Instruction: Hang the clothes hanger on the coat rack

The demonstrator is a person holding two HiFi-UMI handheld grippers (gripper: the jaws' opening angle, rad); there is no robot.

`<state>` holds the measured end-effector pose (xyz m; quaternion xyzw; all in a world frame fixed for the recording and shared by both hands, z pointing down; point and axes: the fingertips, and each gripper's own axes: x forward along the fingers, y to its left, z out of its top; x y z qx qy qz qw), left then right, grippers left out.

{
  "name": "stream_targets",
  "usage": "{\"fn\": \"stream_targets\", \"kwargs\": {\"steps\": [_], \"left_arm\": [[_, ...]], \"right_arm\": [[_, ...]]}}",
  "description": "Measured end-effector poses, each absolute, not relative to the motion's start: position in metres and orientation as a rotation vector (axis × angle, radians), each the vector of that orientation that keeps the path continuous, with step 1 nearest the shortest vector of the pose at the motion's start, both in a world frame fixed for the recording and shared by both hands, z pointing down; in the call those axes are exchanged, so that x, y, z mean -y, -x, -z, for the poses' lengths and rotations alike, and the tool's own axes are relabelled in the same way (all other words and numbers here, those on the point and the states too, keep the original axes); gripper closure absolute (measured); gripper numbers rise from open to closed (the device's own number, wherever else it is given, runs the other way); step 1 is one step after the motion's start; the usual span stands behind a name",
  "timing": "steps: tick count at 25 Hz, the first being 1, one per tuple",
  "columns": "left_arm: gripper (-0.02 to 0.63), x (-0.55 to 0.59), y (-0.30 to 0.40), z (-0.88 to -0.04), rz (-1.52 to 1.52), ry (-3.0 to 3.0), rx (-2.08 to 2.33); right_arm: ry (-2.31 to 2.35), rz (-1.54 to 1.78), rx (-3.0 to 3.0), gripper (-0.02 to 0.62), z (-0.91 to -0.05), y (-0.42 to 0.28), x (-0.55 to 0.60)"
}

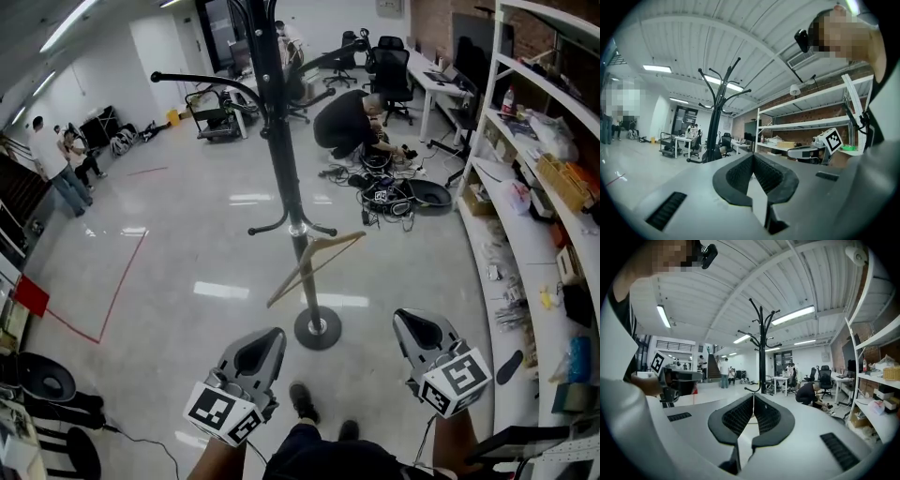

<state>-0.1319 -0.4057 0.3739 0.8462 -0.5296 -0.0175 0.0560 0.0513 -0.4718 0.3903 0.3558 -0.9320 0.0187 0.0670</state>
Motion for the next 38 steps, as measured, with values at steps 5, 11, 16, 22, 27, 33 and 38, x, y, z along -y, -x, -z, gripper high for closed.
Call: {"fn": "stream_targets", "kwargs": {"steps": [5, 11, 16, 22, 27, 33, 38], "left_arm": [[0.604, 0.356, 0.134, -0.371, 0.045, -2.523, 1.639], [0.604, 0.299, 0.142, -0.368, 0.026, -2.549, 1.653], [0.604, 0.229, 0.156, -0.388, -0.003, -2.585, 1.615], [0.604, 0.153, 0.177, -0.392, 0.07, -2.582, 1.512], [0.605, 0.111, 0.179, -0.389, 0.123, -2.568, 1.481], [0.605, 0.038, 0.13, -0.368, 0.129, -2.623, 1.467], [0.604, -0.036, 0.075, -0.368, 0.092, -2.615, 1.528]], "right_arm": [[-1.042, -0.032, 2.836, 0.588, -0.382, -0.051, 0.432], [-1.072, -0.052, 2.851, 0.588, -0.377, -0.043, 0.38], [-1.115, -0.109, 2.79, 0.588, -0.396, -0.021, 0.312], [-1.076, -0.123, 2.746, 0.588, -0.404, 0.004, 0.223], [-1.091, -0.094, 2.751, 0.588, -0.392, 0.0, 0.174], [-1.095, -0.061, 2.796, 0.588, -0.382, -0.044, 0.098], [-1.073, -0.1, 2.825, 0.588, -0.389, -0.095, 0.027]]}}
